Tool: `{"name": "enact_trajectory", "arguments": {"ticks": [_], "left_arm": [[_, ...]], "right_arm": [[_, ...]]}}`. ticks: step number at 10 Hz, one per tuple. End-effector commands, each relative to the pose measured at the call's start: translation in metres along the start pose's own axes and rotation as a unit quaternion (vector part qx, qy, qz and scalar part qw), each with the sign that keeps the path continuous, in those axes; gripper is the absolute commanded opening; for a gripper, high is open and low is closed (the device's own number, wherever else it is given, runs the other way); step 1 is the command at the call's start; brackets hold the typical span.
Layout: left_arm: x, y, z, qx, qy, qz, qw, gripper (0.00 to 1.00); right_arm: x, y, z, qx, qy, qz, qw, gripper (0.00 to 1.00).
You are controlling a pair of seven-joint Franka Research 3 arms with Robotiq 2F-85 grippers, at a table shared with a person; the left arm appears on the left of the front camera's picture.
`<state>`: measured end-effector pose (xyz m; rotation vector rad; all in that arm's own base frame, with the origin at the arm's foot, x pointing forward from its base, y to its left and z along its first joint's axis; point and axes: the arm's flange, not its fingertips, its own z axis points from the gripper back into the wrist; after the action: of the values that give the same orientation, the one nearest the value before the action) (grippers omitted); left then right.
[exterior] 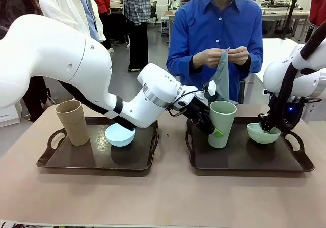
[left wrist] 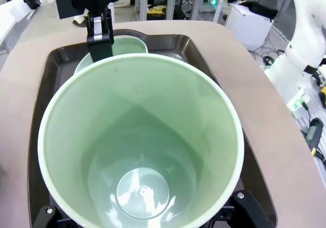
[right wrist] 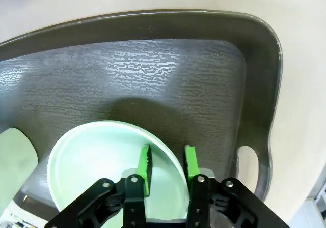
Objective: Set up a tray with a mat and arrange the tableware.
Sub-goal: Pick up the Picnic Bowl and Reusable plastic cup from the Handle tray in front of the human's position and hold them in the air.
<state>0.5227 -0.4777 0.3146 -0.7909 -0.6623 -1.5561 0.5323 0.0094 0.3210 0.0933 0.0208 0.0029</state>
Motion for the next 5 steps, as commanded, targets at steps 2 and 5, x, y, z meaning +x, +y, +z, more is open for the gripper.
{"name": "enact_trajectory", "arguments": {"ticks": [2,5], "left_arm": [[0.0026,-0.0009,0.0041,0.009,-0.002,0.009,1.000,0.00],[0.0022,-0.0016,0.0079,0.014,0.003,0.015,1.000,0.00]], "right_arm": [[0.0030,0.0001,-0.0022,0.009,0.003,0.006,1.000,0.00],[-0.0008,0.0015,0.0020,-0.001,-0.007,0.001,1.000,0.00]]}}
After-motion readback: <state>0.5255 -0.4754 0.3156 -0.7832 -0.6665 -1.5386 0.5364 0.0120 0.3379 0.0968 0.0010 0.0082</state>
